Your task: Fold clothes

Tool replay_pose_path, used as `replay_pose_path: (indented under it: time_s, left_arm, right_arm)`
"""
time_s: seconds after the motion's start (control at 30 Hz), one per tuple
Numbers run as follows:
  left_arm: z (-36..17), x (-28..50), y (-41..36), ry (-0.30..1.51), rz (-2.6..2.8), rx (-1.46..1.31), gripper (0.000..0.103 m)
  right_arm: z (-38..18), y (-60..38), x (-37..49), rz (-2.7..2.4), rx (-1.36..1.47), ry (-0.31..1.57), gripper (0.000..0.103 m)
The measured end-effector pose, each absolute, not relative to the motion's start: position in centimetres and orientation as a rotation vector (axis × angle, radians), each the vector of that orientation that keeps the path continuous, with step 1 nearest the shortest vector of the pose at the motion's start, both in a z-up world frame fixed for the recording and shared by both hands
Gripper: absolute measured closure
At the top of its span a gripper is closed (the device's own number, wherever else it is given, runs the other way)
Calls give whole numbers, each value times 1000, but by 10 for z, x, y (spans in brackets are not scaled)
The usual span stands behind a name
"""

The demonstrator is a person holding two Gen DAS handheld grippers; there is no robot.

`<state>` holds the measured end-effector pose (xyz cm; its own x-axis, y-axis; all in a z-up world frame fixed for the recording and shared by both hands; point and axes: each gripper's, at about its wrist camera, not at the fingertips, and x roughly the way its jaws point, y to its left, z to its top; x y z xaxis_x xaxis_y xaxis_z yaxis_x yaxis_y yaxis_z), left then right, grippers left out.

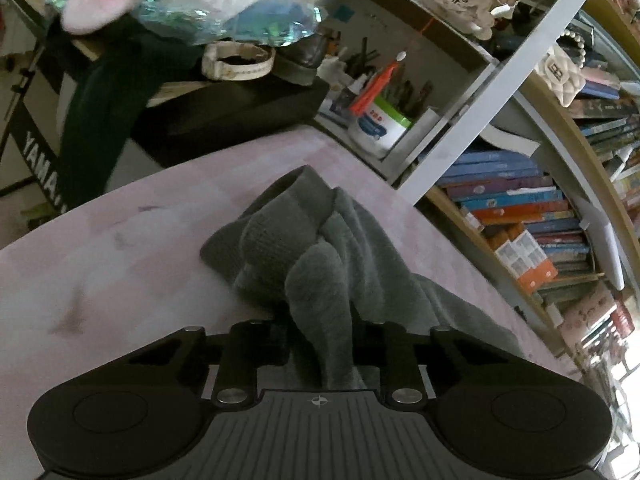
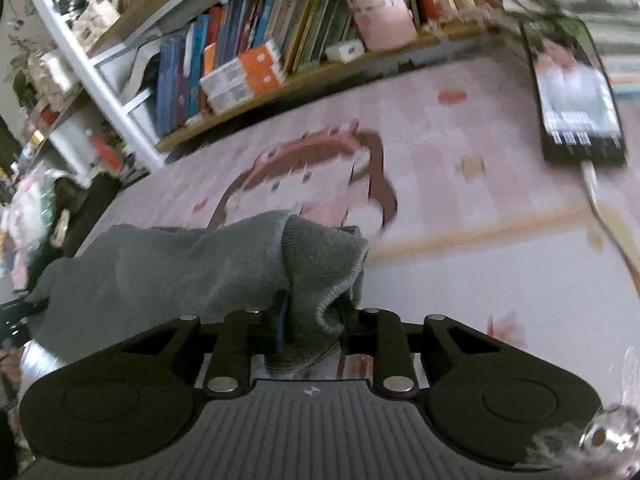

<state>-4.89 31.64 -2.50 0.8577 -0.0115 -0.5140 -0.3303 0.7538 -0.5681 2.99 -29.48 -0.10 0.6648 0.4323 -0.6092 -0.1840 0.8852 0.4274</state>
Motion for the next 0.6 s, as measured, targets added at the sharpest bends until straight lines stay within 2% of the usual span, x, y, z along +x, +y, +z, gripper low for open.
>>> replay_pose_path:
  time_s: [0.13, 0.23, 0.33, 0.47, 0.6]
  left_arm:
    - [-21, -28, 315, 460, 147, -748, 89]
    - [-4, -28, 307, 334, 56, -754, 92]
    - [18, -43, 291, 234, 22, -642, 91]
    - [-13, -38, 311, 407, 171, -737, 91]
    - [-27, -37, 311, 421, 194, -761, 89]
  right_arm:
    - [-5, -293, 72, 312, 343, 723, 84]
    - [-5, -286, 90, 285, 286, 677, 84]
    - [-8, -282, 96, 272, 257, 642, 84]
    - [-13, -285, 100, 288, 289, 637, 83]
    - [-12, -281, 101, 293, 269, 641, 82]
